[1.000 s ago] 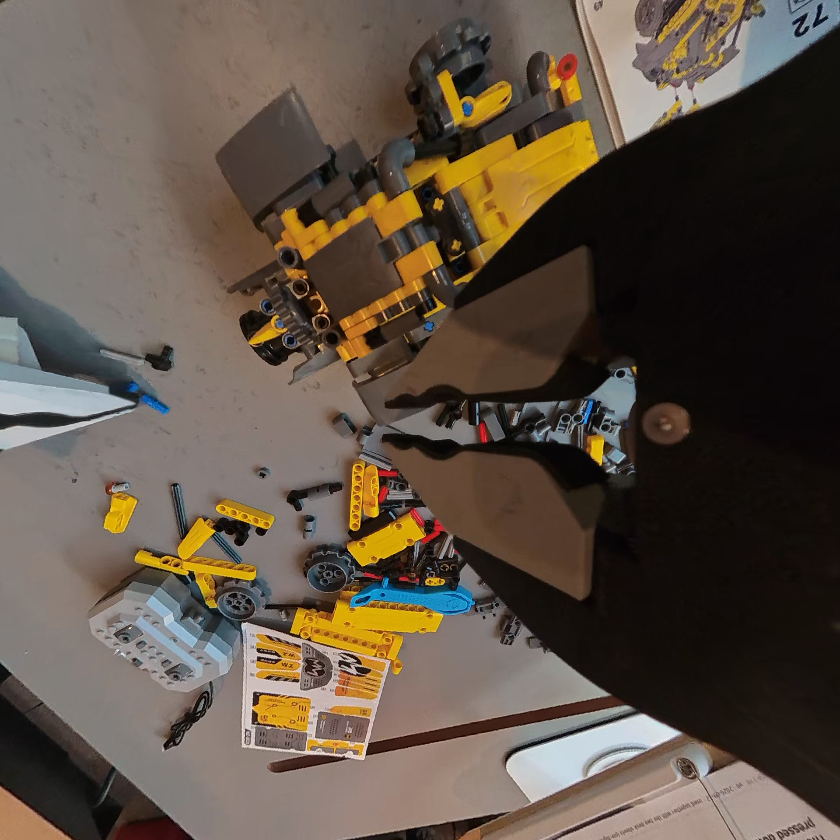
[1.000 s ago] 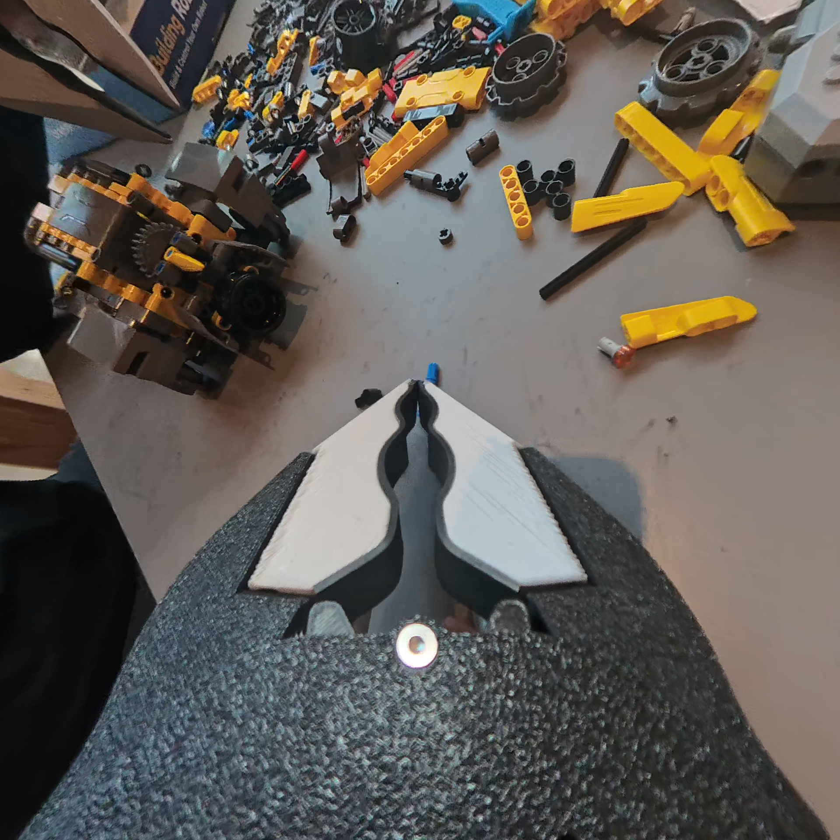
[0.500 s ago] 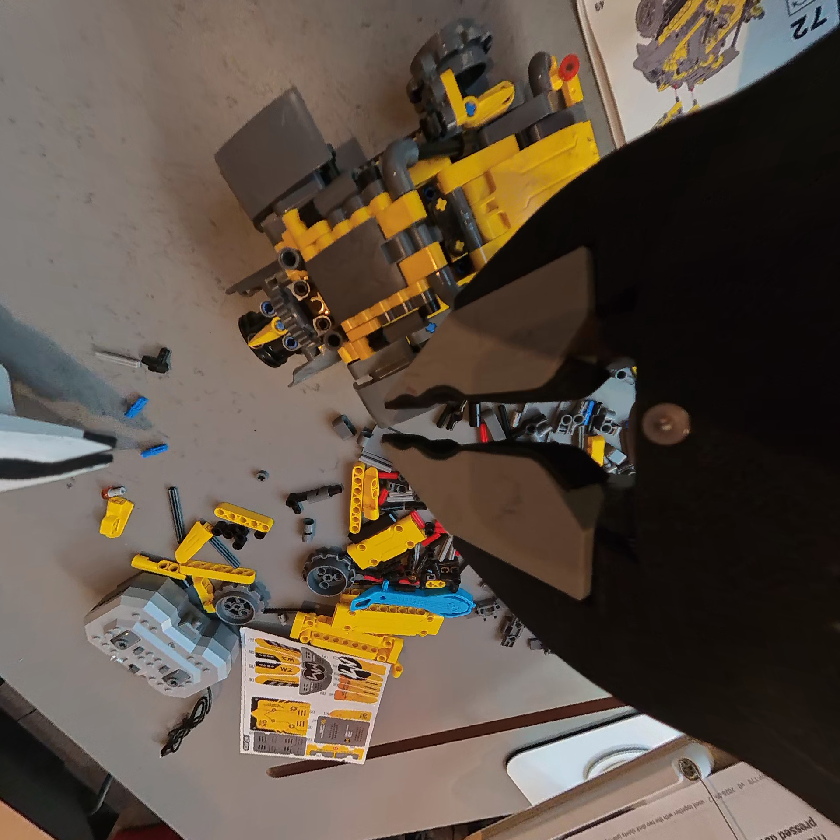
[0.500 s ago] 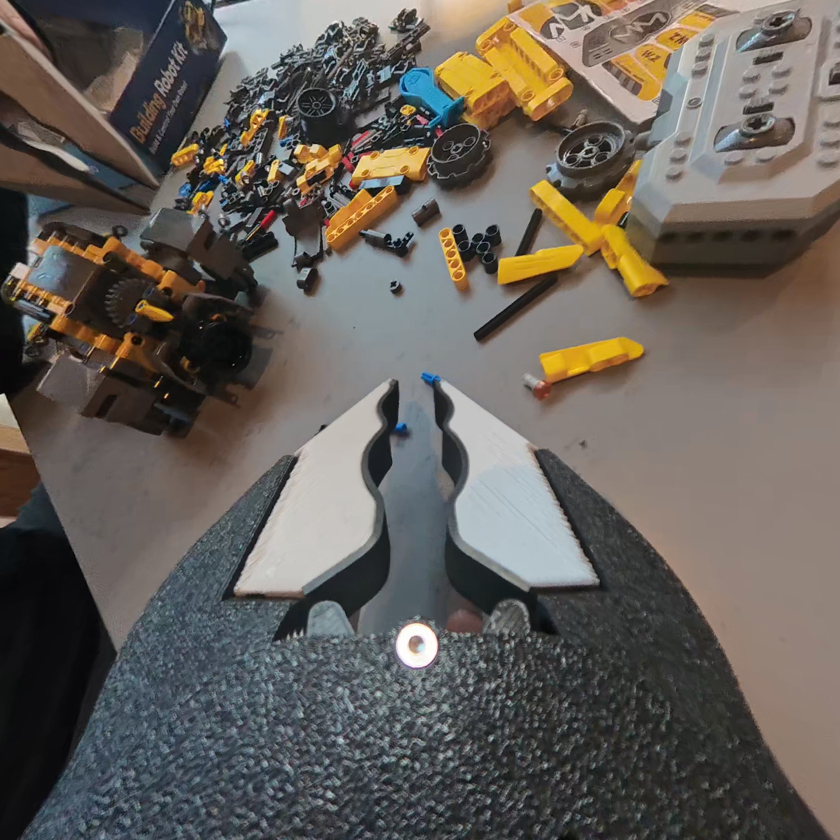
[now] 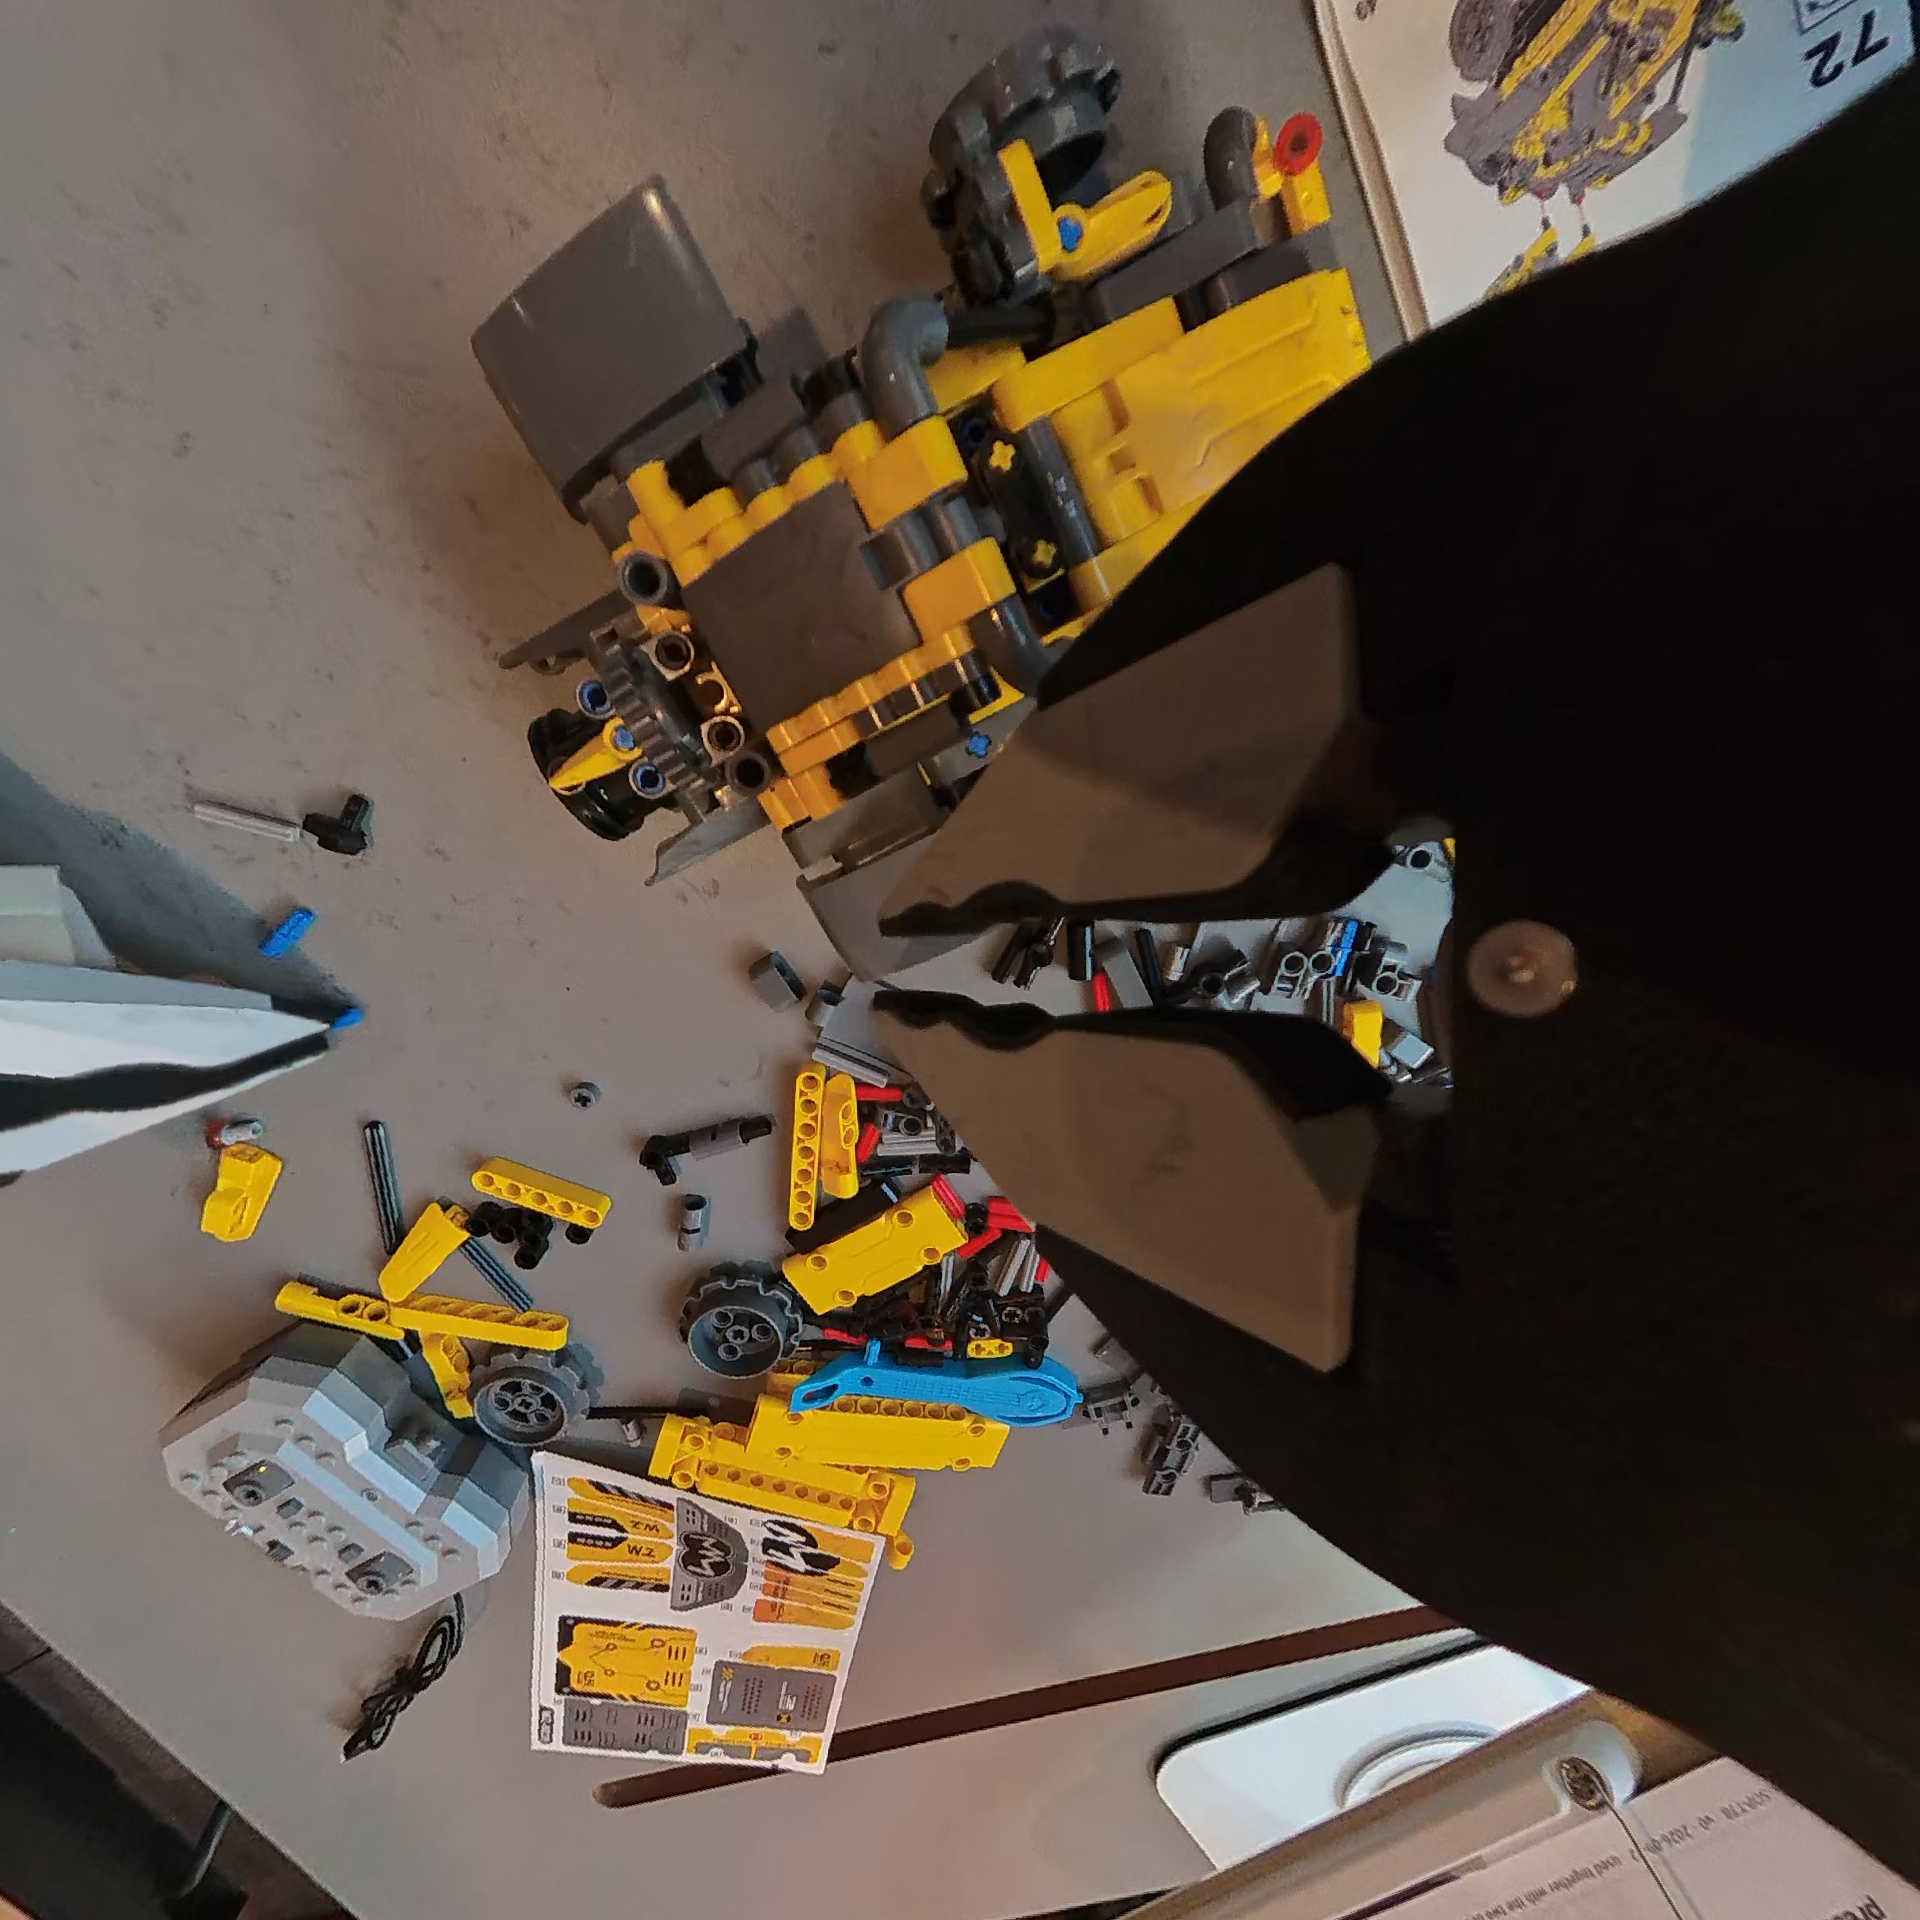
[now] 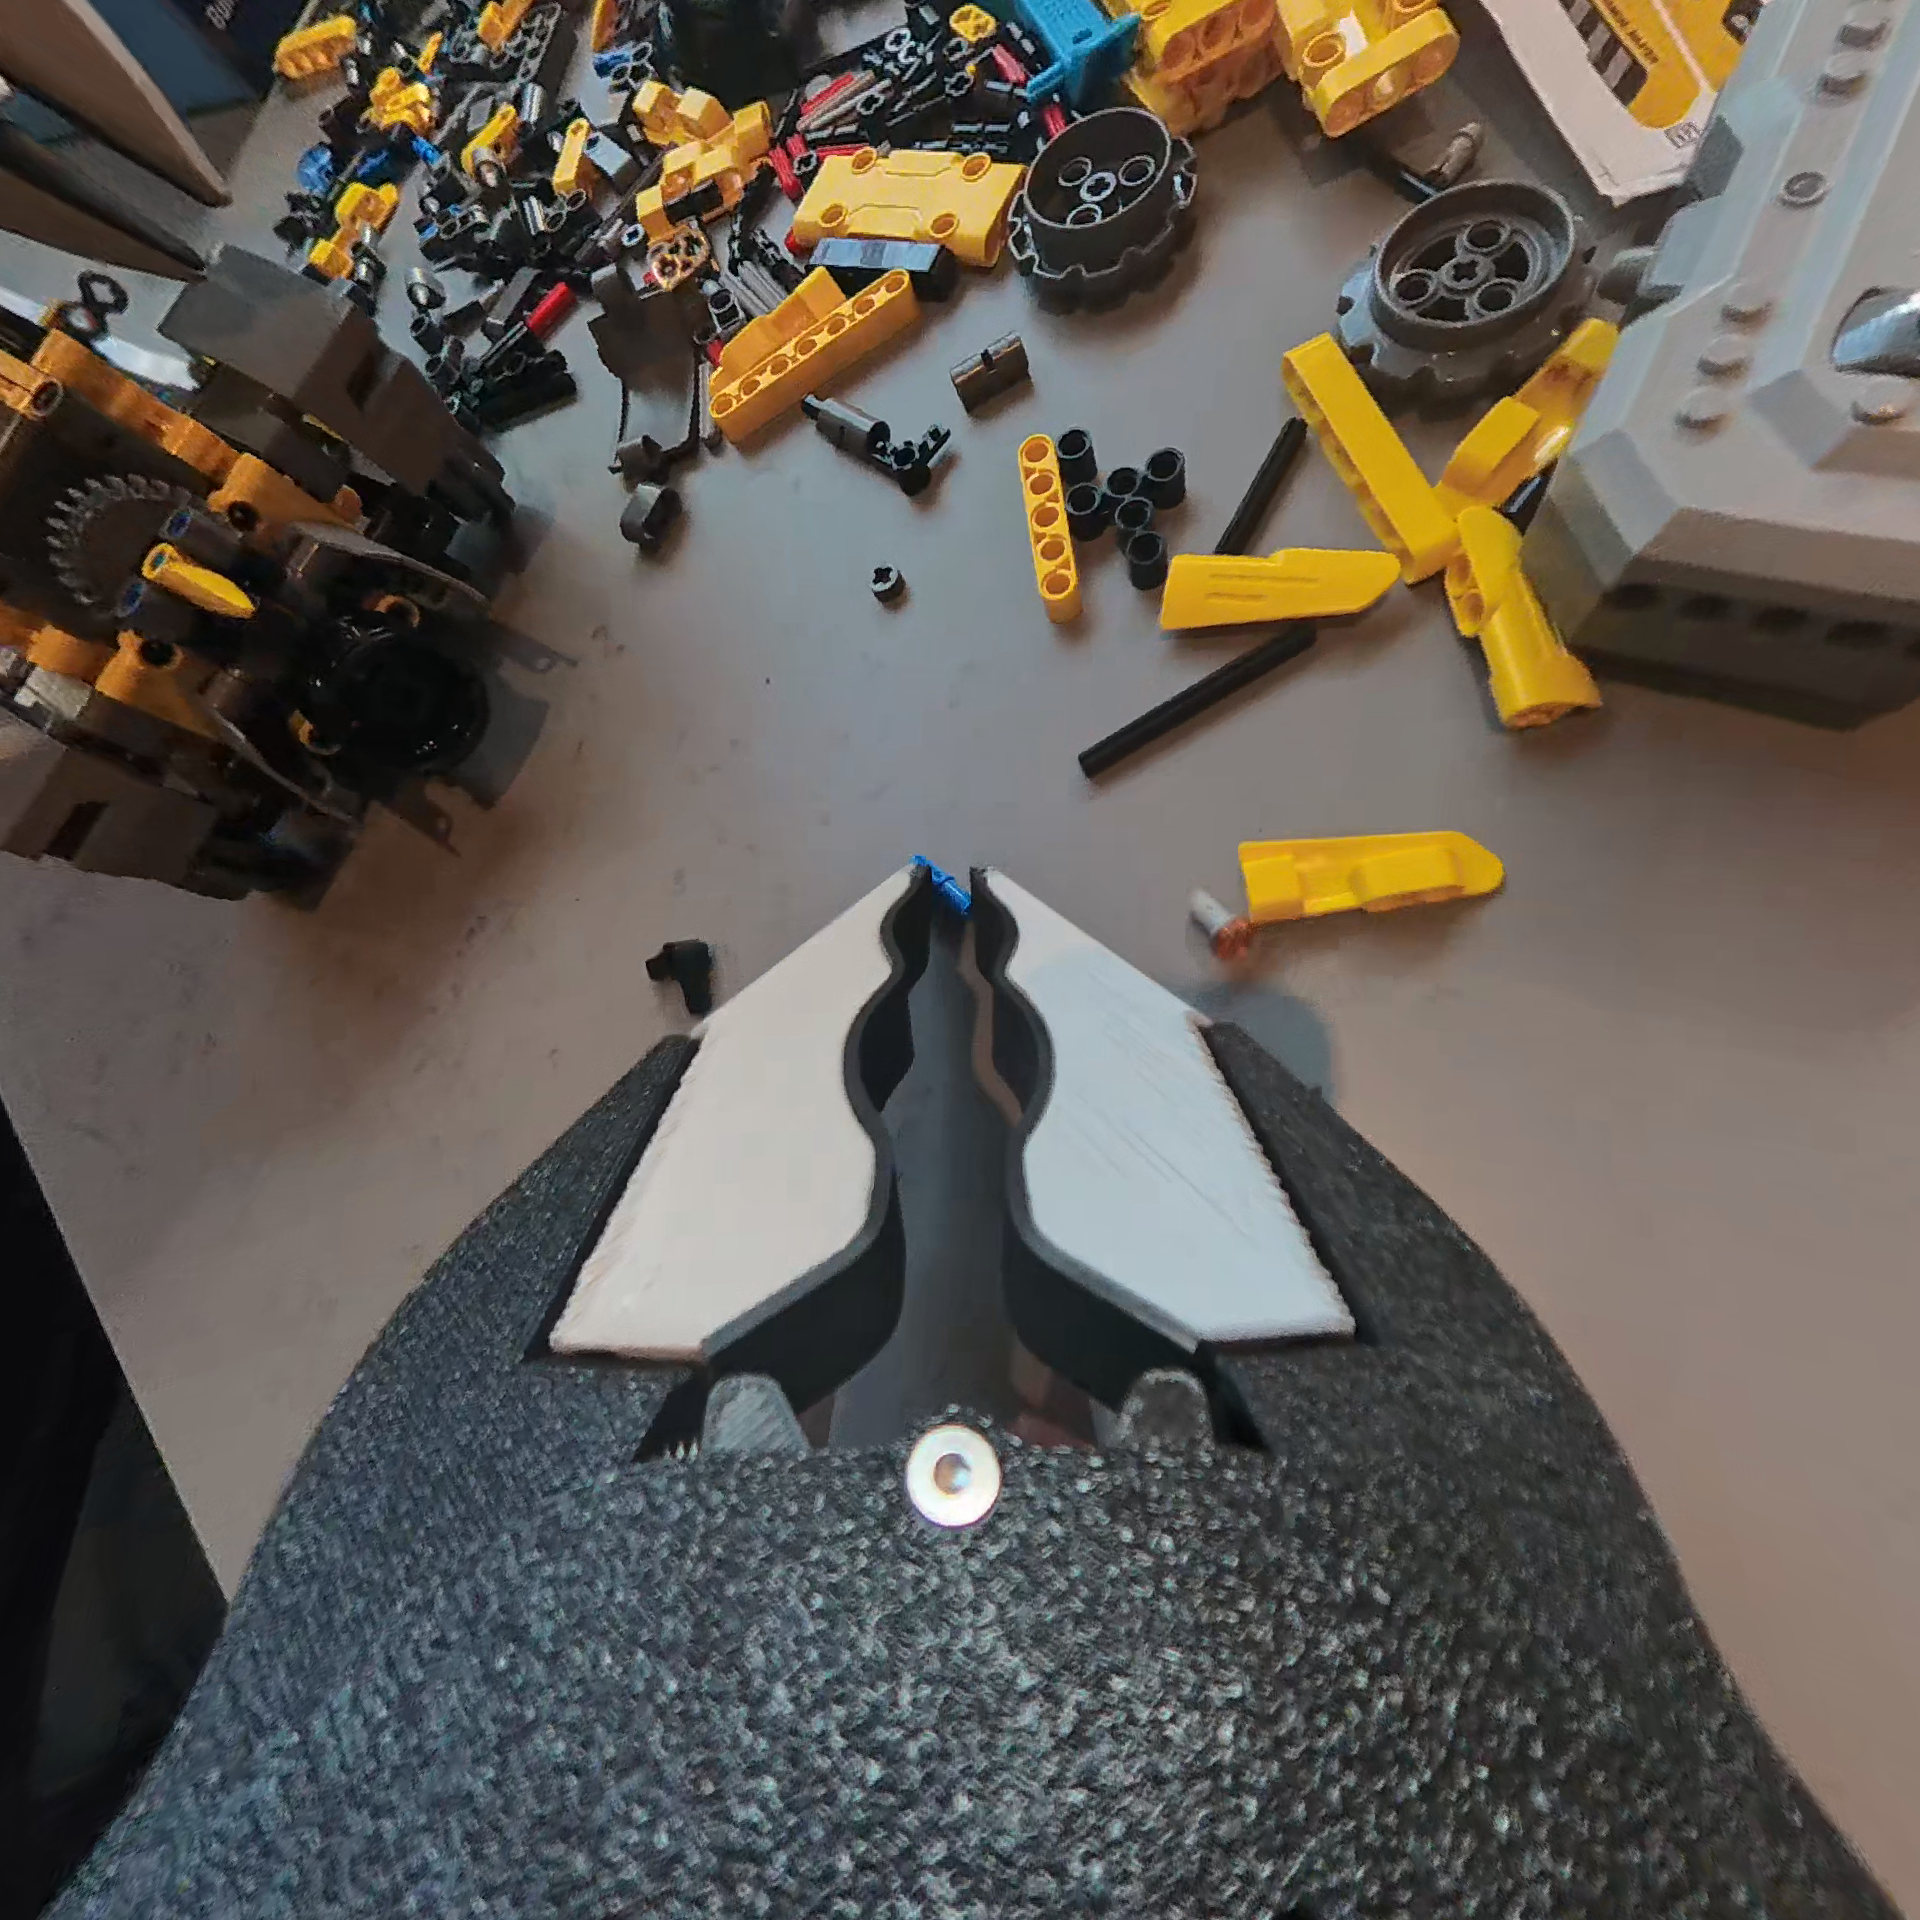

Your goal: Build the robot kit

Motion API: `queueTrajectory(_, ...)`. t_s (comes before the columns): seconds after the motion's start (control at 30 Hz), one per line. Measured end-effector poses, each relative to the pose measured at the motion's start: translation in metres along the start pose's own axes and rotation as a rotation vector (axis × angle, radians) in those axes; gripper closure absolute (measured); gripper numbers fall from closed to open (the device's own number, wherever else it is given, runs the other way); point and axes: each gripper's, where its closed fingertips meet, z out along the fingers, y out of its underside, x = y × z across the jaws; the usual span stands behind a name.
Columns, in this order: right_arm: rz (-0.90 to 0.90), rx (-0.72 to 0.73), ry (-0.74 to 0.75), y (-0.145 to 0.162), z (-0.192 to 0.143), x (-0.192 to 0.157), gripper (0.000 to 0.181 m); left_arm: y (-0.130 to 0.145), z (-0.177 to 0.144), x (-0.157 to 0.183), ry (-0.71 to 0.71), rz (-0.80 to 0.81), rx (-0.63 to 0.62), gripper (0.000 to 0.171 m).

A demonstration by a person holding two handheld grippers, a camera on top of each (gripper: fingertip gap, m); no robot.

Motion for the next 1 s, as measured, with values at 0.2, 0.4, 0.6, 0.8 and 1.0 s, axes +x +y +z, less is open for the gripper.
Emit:
queueTrajectory(0.2, 0.039, 0.016, 0.02, 0.02, -0.02, -0.003, 0.179, -0.003, -0.003, 0.0, -0.002, 0.001, 0.016, 0.166)
queueTrajectory(0.4, 0.01, -0.001, -0.023, 0.033, -0.024, -0.027, 0.18, -0.004, -0.003, 0.001, -0.006, 0.009, 0.012, 0.166)
queueTrajectory(0.6, 0.006, -0.003, -0.039, 0.034, -0.023, -0.033, 0.179, -0.004, -0.002, 0.001, -0.01, 0.017, -0.004, 0.166)
queueTrajectory(0.8, 0.04, 0.04, -0.076, 0.029, -0.027, -0.033, 0.175, -0.003, 0.0, 0.002, -0.005, 0.018, -0.015, 0.165)
queueTrajectory(1.0, 0.063, 0.096, -0.062, 0.019, -0.031, -0.024, 0.179, -0.003, -0.001, 0.002, -0.007, 0.018, -0.012, 0.166)
